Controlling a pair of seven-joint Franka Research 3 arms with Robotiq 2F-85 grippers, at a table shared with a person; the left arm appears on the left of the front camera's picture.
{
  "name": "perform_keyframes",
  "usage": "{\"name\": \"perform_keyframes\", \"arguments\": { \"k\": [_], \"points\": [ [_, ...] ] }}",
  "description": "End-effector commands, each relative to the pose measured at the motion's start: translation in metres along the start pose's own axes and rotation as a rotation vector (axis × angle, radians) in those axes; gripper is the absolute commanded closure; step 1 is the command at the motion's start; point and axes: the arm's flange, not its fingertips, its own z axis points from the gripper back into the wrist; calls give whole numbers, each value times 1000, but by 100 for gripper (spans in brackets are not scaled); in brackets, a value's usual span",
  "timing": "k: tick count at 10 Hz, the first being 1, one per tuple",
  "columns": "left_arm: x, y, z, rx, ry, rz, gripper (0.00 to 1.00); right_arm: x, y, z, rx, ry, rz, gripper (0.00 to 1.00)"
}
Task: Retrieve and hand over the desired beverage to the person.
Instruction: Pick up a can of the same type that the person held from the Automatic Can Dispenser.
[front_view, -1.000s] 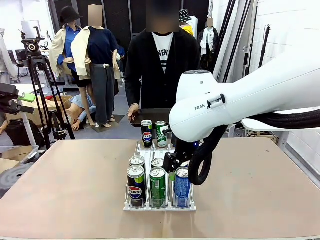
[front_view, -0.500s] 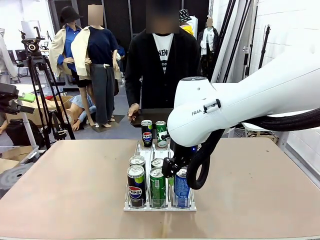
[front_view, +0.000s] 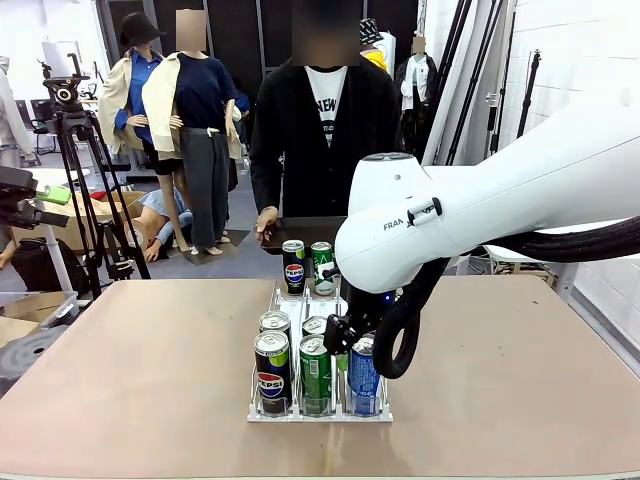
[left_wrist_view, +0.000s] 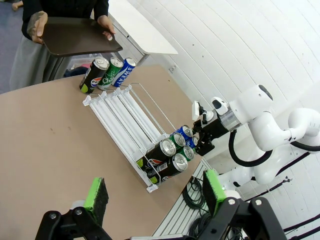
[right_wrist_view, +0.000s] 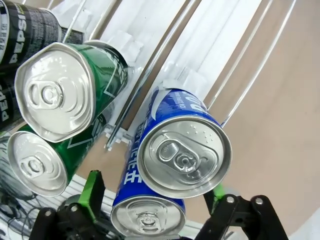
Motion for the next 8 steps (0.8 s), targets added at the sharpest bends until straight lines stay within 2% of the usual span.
{"name": "perform_keyframes", "arguments": {
  "k": [1, 5, 8],
  "points": [
    [0, -1, 1, -15, -10, 5, 0, -3, 2, 2, -25, -16, -1, 23],
    [0, -1, 1, -15, -10, 5, 0, -5, 2, 6, -44, 1, 1, 100],
    [0, -1, 1, -15, -10, 5, 0, -2, -4, 7, -19, 2, -10, 100]
  ]
}}
